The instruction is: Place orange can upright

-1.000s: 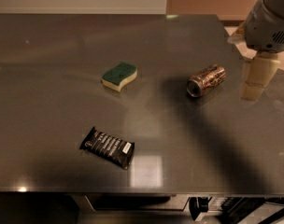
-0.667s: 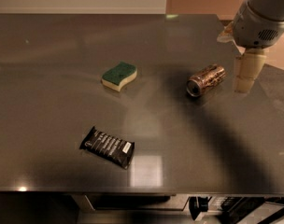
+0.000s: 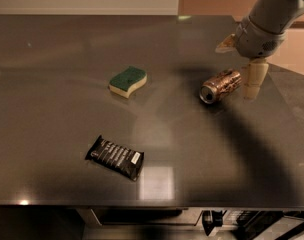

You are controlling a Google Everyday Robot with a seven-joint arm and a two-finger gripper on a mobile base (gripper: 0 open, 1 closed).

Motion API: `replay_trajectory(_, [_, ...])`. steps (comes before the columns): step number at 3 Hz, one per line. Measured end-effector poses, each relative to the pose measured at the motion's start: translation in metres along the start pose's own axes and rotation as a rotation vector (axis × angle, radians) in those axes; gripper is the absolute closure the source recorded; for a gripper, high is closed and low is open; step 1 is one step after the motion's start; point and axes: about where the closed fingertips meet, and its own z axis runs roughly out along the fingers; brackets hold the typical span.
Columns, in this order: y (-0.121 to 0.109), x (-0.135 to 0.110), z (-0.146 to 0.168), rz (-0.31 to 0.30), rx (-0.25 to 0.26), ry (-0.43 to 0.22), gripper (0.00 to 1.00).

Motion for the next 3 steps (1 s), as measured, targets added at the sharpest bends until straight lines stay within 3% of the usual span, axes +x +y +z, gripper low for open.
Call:
replay_trajectory(2, [-0.02,0.002,0.036,-0.19,-0.082,-0.046,0.0])
replay_trajectory(3, [-0.032,-0.002,0.047,-0.262,-0.095,-0.062,0.0])
